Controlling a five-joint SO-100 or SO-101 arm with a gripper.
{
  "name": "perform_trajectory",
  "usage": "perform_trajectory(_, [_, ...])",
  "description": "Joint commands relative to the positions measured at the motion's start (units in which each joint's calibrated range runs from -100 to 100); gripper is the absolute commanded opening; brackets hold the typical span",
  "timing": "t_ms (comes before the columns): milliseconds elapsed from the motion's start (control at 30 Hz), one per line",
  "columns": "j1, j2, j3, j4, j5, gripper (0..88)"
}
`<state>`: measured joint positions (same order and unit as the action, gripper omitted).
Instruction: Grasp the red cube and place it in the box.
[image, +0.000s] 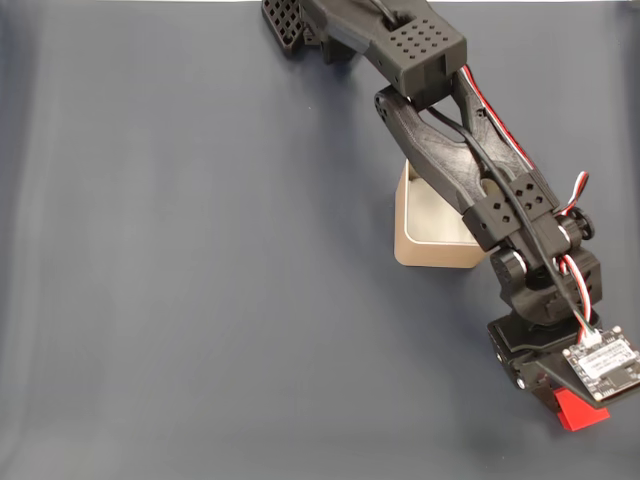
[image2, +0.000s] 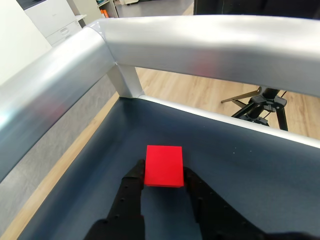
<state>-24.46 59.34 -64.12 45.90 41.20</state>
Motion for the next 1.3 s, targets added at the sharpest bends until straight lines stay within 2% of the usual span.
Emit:
perform_trajectory(0, [-0.07,-4.69,0.03,-0.47,0.73,10.6])
perform_trajectory(333, [0.15,-10.49,5.87,1.0,3.13,7.8])
perform_trajectory(667, [-0.07,-26.24,21.82,0.92,6.5,6.2])
perform_trajectory(1267, [-0.85,-55.66,44.52,0.68,9.52,6.1])
